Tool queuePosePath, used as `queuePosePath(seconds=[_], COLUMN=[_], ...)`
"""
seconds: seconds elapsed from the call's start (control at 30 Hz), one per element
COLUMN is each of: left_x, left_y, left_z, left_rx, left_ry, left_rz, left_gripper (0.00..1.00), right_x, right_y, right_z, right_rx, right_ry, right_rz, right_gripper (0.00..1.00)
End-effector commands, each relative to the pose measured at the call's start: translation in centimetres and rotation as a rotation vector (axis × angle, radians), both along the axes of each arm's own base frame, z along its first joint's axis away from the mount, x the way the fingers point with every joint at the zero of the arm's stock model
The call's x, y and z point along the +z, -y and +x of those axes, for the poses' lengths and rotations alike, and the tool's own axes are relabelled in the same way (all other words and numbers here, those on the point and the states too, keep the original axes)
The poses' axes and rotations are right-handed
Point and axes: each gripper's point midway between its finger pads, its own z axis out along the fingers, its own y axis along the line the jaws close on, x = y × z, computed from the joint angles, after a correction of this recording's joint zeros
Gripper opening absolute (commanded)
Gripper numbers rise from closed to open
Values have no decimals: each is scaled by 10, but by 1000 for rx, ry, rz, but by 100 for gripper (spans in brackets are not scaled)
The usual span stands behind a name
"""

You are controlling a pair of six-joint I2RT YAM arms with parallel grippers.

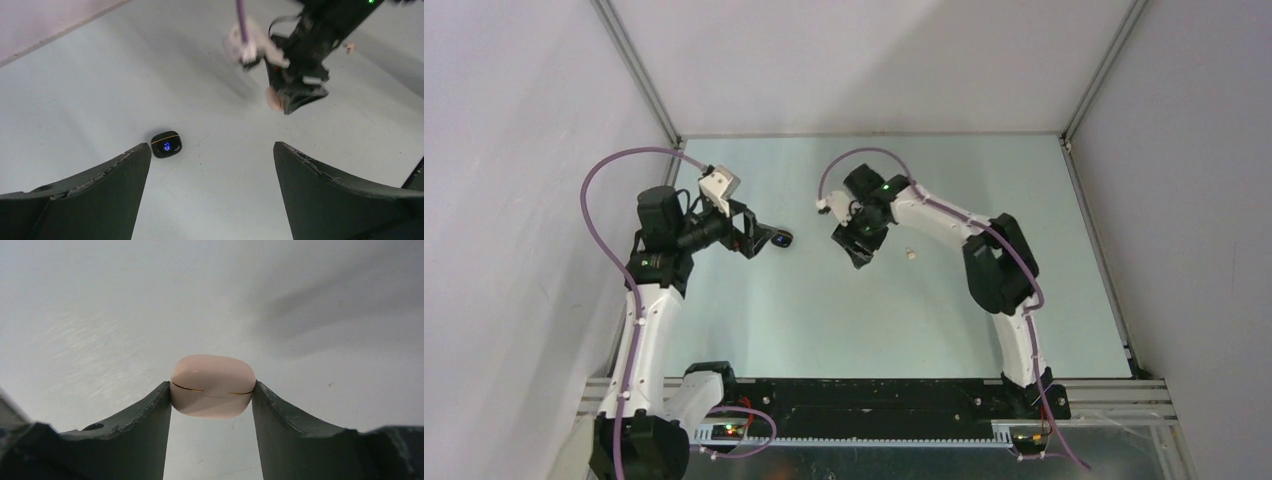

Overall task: Insert the wireless bluetooth earbuds into the charging case
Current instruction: Pick up the charging case at the center of the board.

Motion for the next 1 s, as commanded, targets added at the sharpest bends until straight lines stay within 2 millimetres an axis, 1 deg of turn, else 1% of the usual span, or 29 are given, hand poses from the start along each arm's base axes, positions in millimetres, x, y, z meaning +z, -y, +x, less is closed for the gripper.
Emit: queuePosePath(seconds=[0.0, 0.03, 0.07, 0.1, 0.13, 0.17, 0.2, 0.23, 0.27, 0.3, 0.33, 0.37, 0.4, 0.43, 0.47, 0.53, 0.57, 0.6, 0.67, 0.7, 0.73, 0.77, 0.8, 0.83, 0.97], left_x=[1, 0, -1, -2, -2, -2, -2, -1, 0, 3, 5, 12, 12, 25, 29, 58, 62, 72, 80, 80, 83, 78, 78, 72, 64], left_y=[21, 24, 30, 35, 41, 46, 49, 53, 57, 65, 73, 76, 82, 87, 89, 94, 100, 104, 116, 122, 125, 130, 132, 136, 146], left_z=[-7, -8, -11, -13, -17, -18, -20, -21, -22, -26, -32, -34, -40, -44, -47, -54, -60, -64, -78, -85, -86, -91, -93, -99, -111], left_rx=[-121, -141, -178, -202, -242, -264, -280, -281, -291, -316, -348, -366, -401, -429, -453, -512, -575, -618, -733, -768, -792, -826, -844, -875, -940], left_ry=[-13, -18, -31, -38, -47, -45, -37, -13, 5, 44, 62, 102, 114, 151, 166, 222, 217, 243, 266, 267, 295, 298, 300, 296, 287], left_rz=[-79, -93, -114, -134, -156, -170, -177, -179, -177, -169, -165, -144, -121, -111, -101, -108, -125, -130, -150, -150, -135, -119, -109, -96, -95], left_gripper=[99, 99, 100, 99, 99, 99, 99, 99, 99, 99, 99, 100, 99, 99, 99, 99, 99, 99, 99, 99, 99, 99, 99, 99, 99], right_x=[107, 133, 145, 173, 187, 214, 229, 254, 265, 282, 289, 301, 306, 310, 312, 314, 313, 313, 310, 308, 305, 301, 298, 296, 289], right_y=[-8, -6, -5, 0, 1, 7, 10, 17, 20, 25, 27, 31, 31, 34, 33, 33, 33, 32, 29, 27, 25, 23, 22, 20, 14], right_z=[-27, -41, -46, -60, -66, -78, -84, -94, -99, -106, -109, -115, -116, -124, -127, -137, -140, -144, -148, -150, -149, -150, -151, -152, -159], right_rx=[132, 171, 208, 248, 282, 316, 334, 368, 368, 381, 389, 404, 429, 437, 459, 496, 504, 523, 533, 537, 535, 533, 530, 535, 557], right_ry=[-99, -143, -147, -178, -182, -208, -220, -247, -281, -334, -359, -410, -405, -456, -461, -503, -522, -549, -583, -596, -608, -623, -632, -639, -676], right_rz=[369, 462, 503, 594, 644, 736, 790, 888, 932, 1011, 1043, 1092, 1114, 1132, 1140, 1162, 1167, 1176, 1177, 1174, 1173, 1168, 1165, 1163, 1152], right_gripper=[47, 47, 47, 47, 48, 48, 49, 50, 50, 50, 50, 50, 50, 50, 50, 51, 51, 52, 52, 52, 52, 52, 52, 51, 52])
